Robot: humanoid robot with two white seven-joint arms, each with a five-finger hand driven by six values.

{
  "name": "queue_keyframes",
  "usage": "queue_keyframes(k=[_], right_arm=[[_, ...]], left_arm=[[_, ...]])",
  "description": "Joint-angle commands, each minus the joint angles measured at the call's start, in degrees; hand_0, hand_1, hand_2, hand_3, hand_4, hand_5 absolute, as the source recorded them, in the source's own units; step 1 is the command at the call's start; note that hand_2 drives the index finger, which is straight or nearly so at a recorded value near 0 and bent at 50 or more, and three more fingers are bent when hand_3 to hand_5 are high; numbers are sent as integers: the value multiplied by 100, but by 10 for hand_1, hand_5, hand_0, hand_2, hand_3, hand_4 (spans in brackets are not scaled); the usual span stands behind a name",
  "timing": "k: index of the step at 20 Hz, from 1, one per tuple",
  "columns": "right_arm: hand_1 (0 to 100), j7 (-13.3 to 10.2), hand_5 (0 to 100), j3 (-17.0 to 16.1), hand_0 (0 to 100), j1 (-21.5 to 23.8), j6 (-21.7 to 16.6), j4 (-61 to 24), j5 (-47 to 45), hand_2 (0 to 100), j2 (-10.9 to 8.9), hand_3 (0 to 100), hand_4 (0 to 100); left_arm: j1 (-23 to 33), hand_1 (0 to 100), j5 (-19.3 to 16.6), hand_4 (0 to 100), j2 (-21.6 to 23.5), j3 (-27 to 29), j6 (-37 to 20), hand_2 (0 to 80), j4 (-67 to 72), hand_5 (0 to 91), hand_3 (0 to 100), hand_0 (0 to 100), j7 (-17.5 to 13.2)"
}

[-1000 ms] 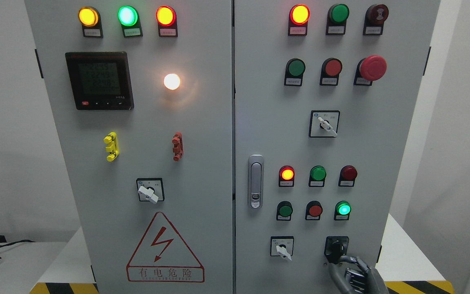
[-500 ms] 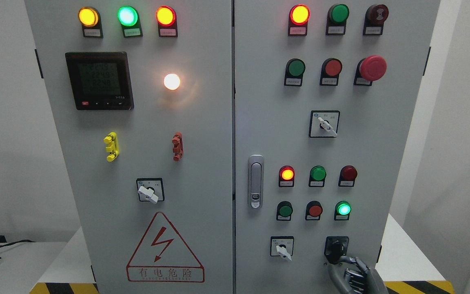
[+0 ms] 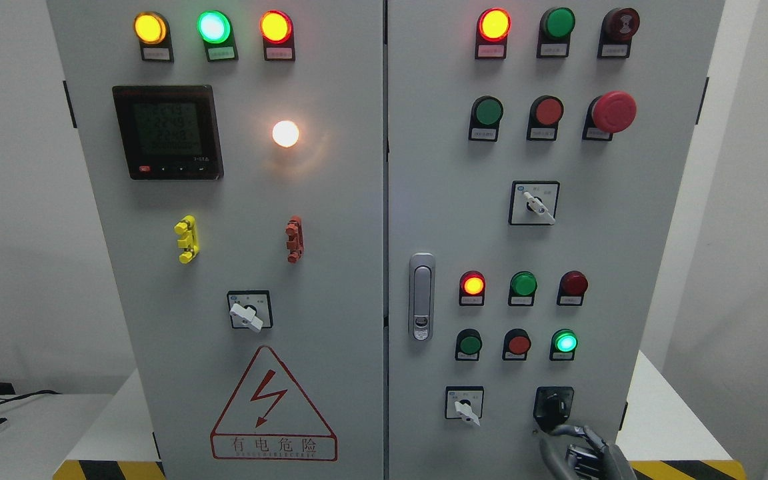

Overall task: Trip black knob to open circuit
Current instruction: 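Twist the black knob with the right hand to switch it, then release the knob and lower the right hand away from the cabinet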

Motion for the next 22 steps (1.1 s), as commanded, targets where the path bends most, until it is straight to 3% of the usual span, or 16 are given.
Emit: queue_keyframes(k=[1,9,14,20,22], right_arm=[[656,-49,957,-235,355,71,11,38,14,423,-88,1000,1000],[655,-49,956,-419,357,133,2,29,14,423,-106,1000,1000],[654,-14,956,-560,359,282,-85,-32,-21,424,-255,1000,1000],[666,215,942,-859,502,633,-165,-296,-56,419,-238,1000,1000],[579,302,909,-982,518,870,-173,-480,-109,438,-212,1000,1000]], left_arm=[[0,389,-176,0,1,0,3,0,0,0,0,120,-3],[0,389,-176,0,1,0,3,0,0,0,0,120,-3],[0,389,-176,0,1,0,3,0,0,0,0,120,-3],[0,389,-176,0,-8,0,3,0,0,0,0,120,-3],[0,389,-176,0,1,0,3,0,0,0,0,120,-3]])
